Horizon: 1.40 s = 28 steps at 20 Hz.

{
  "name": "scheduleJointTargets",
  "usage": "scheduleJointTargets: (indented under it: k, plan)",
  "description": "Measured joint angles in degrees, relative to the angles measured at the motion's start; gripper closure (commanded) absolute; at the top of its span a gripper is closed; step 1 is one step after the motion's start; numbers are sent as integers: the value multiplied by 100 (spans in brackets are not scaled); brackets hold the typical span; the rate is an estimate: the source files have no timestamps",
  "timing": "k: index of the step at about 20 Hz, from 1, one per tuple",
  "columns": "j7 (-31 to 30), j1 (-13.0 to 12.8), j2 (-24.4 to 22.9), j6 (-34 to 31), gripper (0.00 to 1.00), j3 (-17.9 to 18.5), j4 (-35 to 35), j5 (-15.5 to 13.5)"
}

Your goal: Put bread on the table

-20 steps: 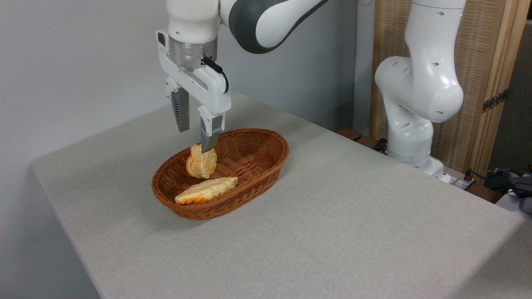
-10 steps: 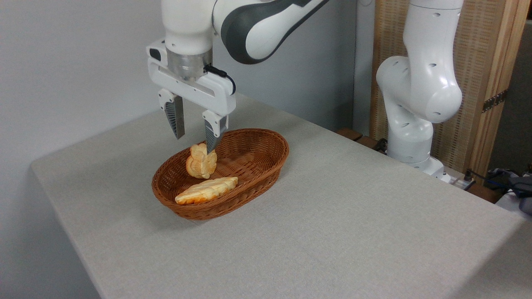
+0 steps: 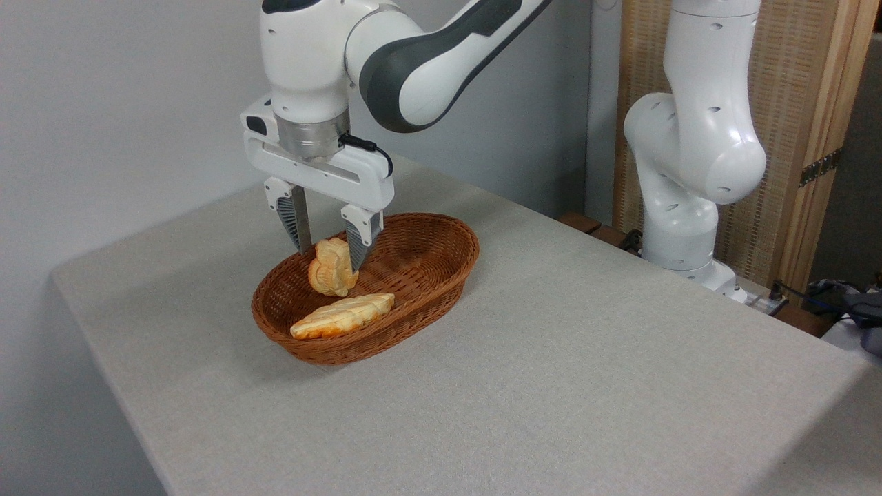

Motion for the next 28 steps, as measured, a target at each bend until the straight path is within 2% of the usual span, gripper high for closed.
scheduleJointTargets:
  k: [2, 6, 10, 11, 12, 13, 15, 26, 28]
  plan:
    - [-18, -2, 50, 0, 0, -58, -3, 16]
    - [-131, -13, 230, 7, 0, -175, -7, 262]
    - [-135, -15, 294, 14, 2, -176, -7, 318]
    - [-135, -15, 299, 14, 14, -177, -7, 339]
    - [-135, -16, 307, 14, 21, -177, -7, 396]
    - [-135, -16, 311, 14, 36, -177, -7, 424]
    - [-135, -17, 312, 14, 50, -178, -6, 467]
    - [-135, -20, 238, 17, 51, -180, 19, 480]
    - [-135, -20, 218, 17, 54, -180, 19, 480]
